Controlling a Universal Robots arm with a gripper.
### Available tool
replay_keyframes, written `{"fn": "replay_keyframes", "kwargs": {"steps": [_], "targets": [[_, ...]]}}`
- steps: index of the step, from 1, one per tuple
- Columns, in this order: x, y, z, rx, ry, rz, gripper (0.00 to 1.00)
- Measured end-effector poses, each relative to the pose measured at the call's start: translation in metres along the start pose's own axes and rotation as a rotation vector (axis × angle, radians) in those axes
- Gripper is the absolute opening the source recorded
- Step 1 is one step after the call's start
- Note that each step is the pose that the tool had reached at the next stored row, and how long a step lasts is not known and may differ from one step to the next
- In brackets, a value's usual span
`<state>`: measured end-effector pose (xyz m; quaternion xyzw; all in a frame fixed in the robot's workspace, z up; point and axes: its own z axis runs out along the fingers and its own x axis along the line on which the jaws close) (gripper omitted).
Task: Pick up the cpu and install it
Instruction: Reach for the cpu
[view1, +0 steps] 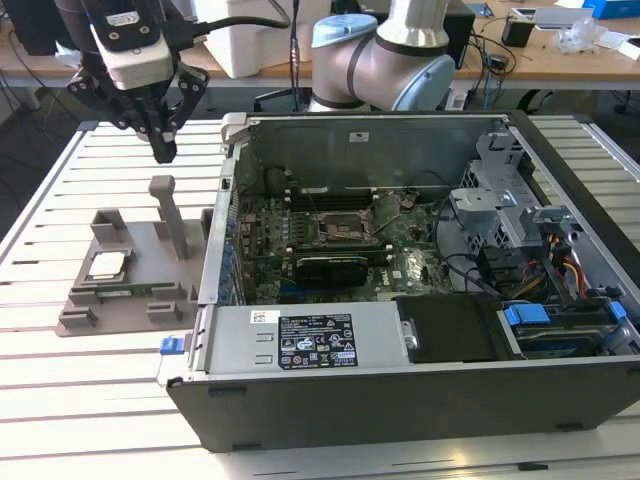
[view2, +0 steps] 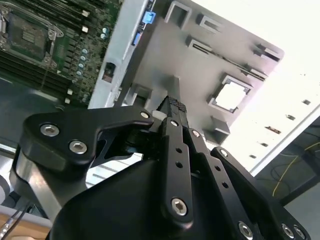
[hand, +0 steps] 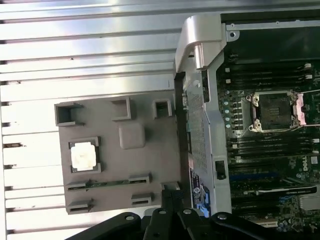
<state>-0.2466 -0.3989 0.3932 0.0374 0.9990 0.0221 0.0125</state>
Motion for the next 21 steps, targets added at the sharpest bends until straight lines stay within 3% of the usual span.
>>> {"fn": "replay_keyframes", "kwargs": {"steps": [2, 8, 13, 17, 21], "targets": [[0.0098, -0.0007, -0.0003, 0.0000, 0.0000, 0.000, 0.11], [0.0270, -0.0020, -0.0007, 0.0000, 0.0000, 0.000, 0.11], [0.0506, -0.0038, -0.0012, 0.0001, 0.0000, 0.000, 0.11], [0.0593, -0.0044, -0.0013, 0.0001, 0.0000, 0.000, 0.11], [0.0762, -0.0057, -0.0014, 0.0000, 0.0000, 0.000, 0.11]]}}
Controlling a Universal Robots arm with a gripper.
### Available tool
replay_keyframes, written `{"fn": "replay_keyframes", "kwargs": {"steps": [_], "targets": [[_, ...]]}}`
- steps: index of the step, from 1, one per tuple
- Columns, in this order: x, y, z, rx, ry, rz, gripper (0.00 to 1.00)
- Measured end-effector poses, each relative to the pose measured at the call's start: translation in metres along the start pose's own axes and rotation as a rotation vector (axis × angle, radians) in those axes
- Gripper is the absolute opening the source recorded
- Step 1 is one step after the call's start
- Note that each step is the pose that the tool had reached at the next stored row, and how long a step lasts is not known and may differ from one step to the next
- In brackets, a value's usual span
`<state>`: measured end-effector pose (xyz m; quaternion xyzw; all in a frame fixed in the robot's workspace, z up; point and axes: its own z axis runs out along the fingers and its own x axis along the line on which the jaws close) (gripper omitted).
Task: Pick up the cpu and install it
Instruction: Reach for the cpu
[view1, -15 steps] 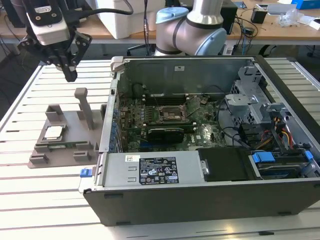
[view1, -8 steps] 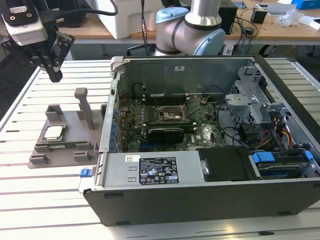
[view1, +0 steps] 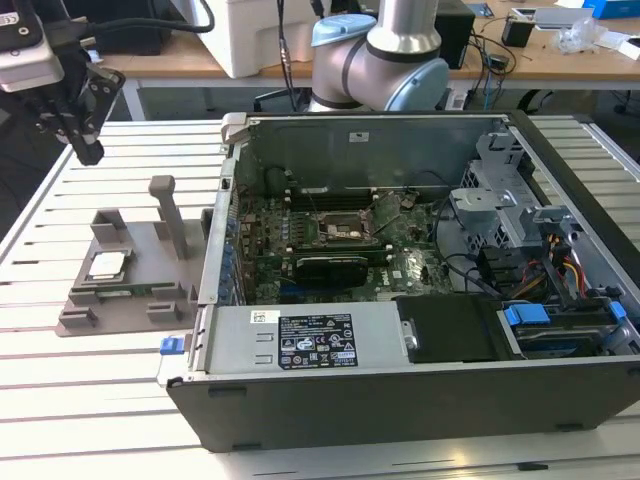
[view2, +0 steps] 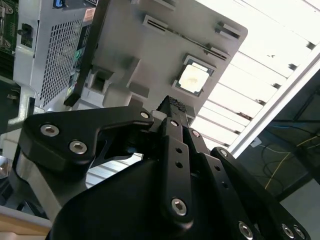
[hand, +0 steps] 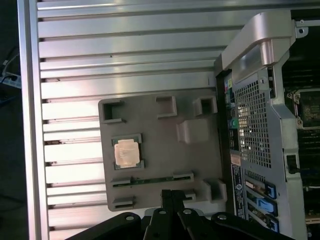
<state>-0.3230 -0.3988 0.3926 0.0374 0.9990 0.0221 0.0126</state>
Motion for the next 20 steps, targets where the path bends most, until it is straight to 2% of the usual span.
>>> {"fn": "replay_keyframes", "kwargs": {"steps": [3, 10, 14, 16, 20], "targets": [[0.0084, -0.0006, -0.0001, 0.0000, 0.0001, 0.000, 0.11], [0.0408, -0.0031, -0.0007, 0.0000, 0.0000, 0.000, 0.11], [0.0489, -0.0037, -0.0008, 0.0000, 0.0000, 0.000, 0.11], [0.0557, -0.0042, -0.0009, 0.0000, 0.0000, 0.000, 0.11], [0.0618, -0.0046, -0.0011, 0.0000, 0.0000, 0.000, 0.11]]}}
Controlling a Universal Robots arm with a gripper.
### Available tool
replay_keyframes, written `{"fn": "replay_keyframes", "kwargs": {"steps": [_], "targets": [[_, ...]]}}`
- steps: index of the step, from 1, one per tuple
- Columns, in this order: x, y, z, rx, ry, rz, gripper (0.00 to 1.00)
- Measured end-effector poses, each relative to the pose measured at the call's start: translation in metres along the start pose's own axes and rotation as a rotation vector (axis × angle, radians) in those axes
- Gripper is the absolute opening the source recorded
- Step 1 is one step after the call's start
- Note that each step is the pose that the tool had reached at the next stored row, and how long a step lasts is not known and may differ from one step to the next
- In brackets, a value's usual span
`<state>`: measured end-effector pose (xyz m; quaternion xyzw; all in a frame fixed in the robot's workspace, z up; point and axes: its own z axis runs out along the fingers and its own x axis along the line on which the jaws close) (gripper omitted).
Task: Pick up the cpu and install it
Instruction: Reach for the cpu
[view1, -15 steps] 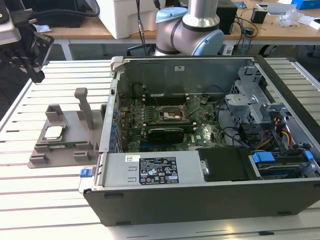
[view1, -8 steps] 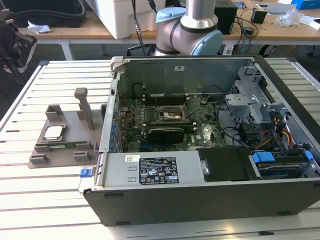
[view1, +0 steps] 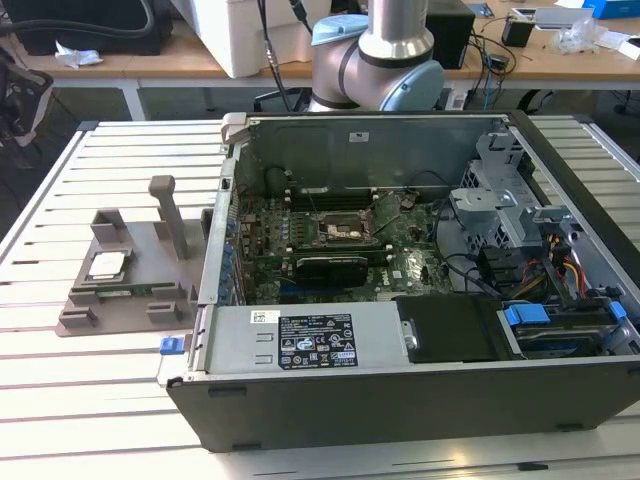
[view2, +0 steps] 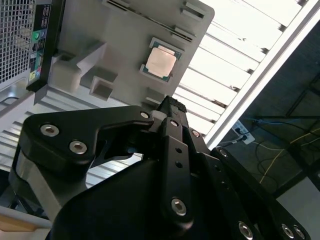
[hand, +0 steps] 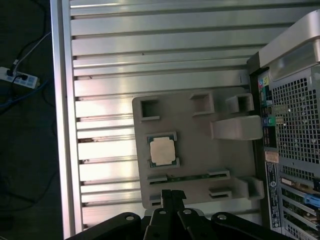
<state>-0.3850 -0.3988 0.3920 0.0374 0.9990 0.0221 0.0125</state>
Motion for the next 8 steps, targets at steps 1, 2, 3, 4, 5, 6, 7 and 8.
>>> {"fn": "replay_keyframes", "kwargs": {"steps": [1, 2, 3, 4, 5, 6, 7, 8], "targets": [[0.0007, -0.0001, 0.0000, 0.0000, 0.0000, 0.000, 0.11], [0.0015, -0.0001, 0.0000, 0.0000, -0.0001, 0.000, 0.11], [0.0023, -0.0002, -0.0001, 0.0001, 0.0000, 0.000, 0.11], [0.0032, -0.0003, -0.0001, 0.0000, 0.0000, 0.000, 0.11], [0.0034, -0.0003, -0.0001, 0.0000, 0.0000, 0.000, 0.11], [0.0035, -0.0003, -0.0001, 0.0000, 0.0000, 0.000, 0.11], [0.0036, -0.0003, -0.0001, 0.0000, 0.0000, 0.000, 0.11], [0.0036, -0.0003, -0.0001, 0.0000, 0.0000, 0.000, 0.11]]}}
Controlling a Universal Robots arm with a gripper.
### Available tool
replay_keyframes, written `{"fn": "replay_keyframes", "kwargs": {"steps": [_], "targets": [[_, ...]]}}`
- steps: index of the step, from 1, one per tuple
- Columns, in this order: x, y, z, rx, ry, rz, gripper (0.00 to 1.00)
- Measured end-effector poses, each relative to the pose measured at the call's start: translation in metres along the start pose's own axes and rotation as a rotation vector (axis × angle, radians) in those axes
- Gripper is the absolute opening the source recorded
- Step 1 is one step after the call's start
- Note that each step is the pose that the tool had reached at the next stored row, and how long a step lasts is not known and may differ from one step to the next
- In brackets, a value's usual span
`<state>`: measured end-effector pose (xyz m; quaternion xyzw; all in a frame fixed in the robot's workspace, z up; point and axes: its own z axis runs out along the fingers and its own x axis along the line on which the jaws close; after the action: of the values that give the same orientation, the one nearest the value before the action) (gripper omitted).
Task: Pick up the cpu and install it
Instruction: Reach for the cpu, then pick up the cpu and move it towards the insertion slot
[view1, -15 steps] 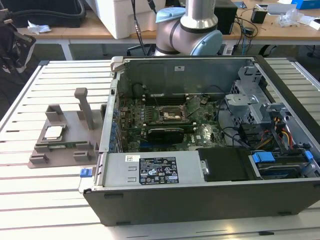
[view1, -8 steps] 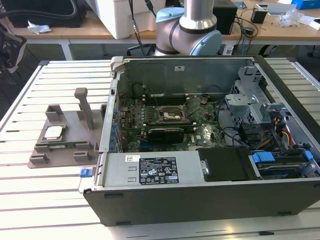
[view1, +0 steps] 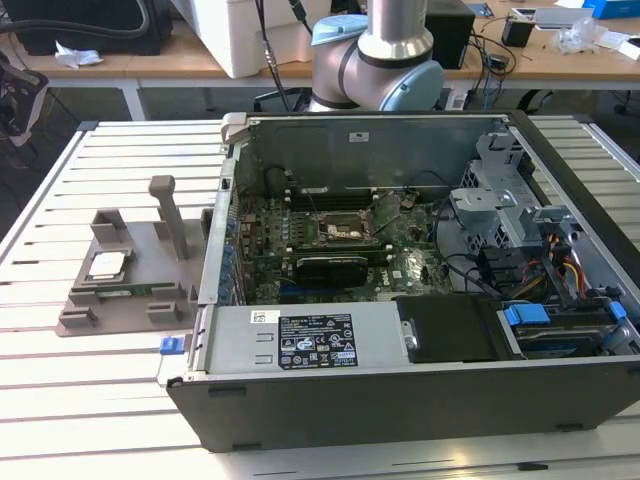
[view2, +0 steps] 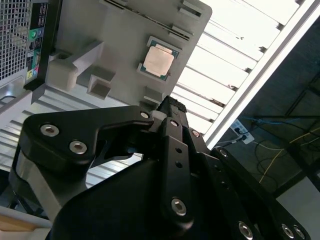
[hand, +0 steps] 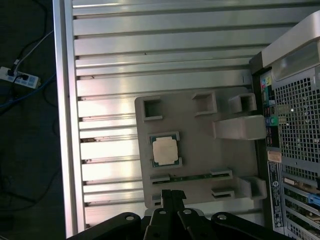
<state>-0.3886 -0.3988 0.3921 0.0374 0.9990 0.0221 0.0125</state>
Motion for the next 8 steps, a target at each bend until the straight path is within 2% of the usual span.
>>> {"fn": "replay_keyframes", "kwargs": {"steps": [3, 4, 5, 8], "targets": [[0.0001, 0.0000, 0.0000, 0.0000, -0.0001, 0.000, 0.11], [0.0001, 0.0000, 0.0000, 0.0000, 0.0000, 0.000, 0.17], [0.0001, 0.0000, 0.0000, 0.0000, 0.0000, 0.000, 0.29], [0.0002, 0.0000, 0.0000, 0.0000, 0.0000, 0.000, 0.47]]}}
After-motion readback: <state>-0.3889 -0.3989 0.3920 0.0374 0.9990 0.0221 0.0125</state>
